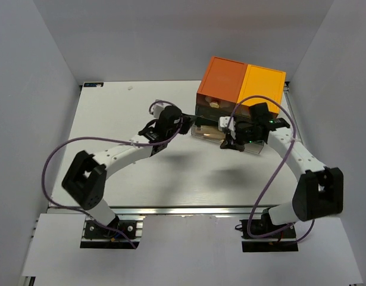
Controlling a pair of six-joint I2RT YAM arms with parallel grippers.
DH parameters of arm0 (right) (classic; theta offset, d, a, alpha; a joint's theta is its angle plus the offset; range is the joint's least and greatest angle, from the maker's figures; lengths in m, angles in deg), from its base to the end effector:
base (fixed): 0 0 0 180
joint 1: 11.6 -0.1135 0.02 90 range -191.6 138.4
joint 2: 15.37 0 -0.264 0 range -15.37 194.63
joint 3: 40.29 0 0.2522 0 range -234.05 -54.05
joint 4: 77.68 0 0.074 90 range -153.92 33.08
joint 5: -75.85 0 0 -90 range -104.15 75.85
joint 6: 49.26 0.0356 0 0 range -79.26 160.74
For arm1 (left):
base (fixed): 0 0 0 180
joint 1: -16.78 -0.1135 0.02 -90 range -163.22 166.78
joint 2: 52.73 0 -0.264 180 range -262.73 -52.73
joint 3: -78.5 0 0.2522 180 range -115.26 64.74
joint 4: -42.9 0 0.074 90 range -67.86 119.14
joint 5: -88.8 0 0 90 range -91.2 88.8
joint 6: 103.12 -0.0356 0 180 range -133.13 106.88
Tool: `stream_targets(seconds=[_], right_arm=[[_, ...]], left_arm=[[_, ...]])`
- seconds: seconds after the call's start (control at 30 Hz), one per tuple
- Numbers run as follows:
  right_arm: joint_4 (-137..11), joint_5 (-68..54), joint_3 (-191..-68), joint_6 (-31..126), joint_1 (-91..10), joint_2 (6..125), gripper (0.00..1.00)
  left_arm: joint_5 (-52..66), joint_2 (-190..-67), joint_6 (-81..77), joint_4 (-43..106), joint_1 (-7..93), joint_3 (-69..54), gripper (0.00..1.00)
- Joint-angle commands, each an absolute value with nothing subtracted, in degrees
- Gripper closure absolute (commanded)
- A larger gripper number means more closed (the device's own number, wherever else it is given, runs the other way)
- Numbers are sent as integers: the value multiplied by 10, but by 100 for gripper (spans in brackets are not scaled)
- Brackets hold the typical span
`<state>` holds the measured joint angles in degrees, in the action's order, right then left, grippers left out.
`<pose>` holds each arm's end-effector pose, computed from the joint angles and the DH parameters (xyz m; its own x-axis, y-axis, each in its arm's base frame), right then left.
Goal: Organize the makeup
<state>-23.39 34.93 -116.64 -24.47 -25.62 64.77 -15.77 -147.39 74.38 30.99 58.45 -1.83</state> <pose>0.2631 0.0934 0.2743 0.1507 -0.5753 -0.8040 -0.9767 0.0392 -0.2111 0.2921 -0.2480 0.2663 -0.4889 -0.8593 -0.1502 -0.3092 0.3317 -0.8912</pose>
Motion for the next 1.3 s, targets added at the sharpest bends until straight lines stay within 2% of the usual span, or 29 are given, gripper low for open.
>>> stream_targets(seconds=[0.0,0.03,0.07,0.1,0.13,0.2,0.23,0.3,0.33,0.4,0.43,0.63,0.77,0.9,1.03,1.07,1.1,1.13,1.17,1.23,1.27], right_arm=[[-206,238,-1186,-235,-307,698,100],[-262,159,-1179,-206,-321,718,100],[-291,121,-1160,-180,-335,727,100],[-319,81,-1152,-133,-357,737,100],[-386,10,-1143,-103,-365,756,100],[-448,-53,-1122,-62,-381,774,100],[-473,-106,-1117,-40,-384,788,100],[-560,-167,-1103,-20,-391,799,100],[-589,-224,-1089,-13,-395,809,100],[-678,-277,-1078,-14,-401,819,100],[-701,-313,-1070,-15,-402,830,100],[-832,-413,-1069,-32,-402,873,100],[-854,-424,-1084,-32,-402,880,100],[-852,-420,-1093,-36,-402,885,100],[-799,-323,-1094,-22,-402,843,100],[-697,-282,-1106,-23,-402,832,97],[-617,-222,-1153,-28,-401,814,84],[-553,-103,-1170,-11,-398,804,77],[-493,-58,-1180,8,-391,792,67],[-481,15,-1182,61,-390,757,51],[-482,27,-1186,142,-390,750,49]], left_arm=[[-218,-1410,634,212,579,20,100],[-224,-1385,612,198,576,29,98],[-231,-1374,611,170,573,37,90],[-245,-1360,612,161,569,61,73],[-247,-1330,612,157,561,75,65],[-258,-1297,611,165,550,107,50],[-264,-1262,607,167,540,135,37],[-280,-1230,605,169,531,157,24],[-299,-1215,604,167,525,171,13],[-317,-1181,602,150,520,179,4],[-326,-1173,596,144,517,182,2],[-309,-1158,583,124,510,194,2],[-299,-1153,586,121,509,207,2],[-302,-1144,583,121,509,216,2],[-302,-1132,576,126,510,226,2],[-301,-1129,573,134,510,230,2],[-299,-1126,569,139,510,238,2],[-298,-1122,557,146,509,243,2],[-295,-1110,551,166,509,249,2],[-290,-1100,539,181,509,268,2],[-288,-1088,536,195,509,273,2]])
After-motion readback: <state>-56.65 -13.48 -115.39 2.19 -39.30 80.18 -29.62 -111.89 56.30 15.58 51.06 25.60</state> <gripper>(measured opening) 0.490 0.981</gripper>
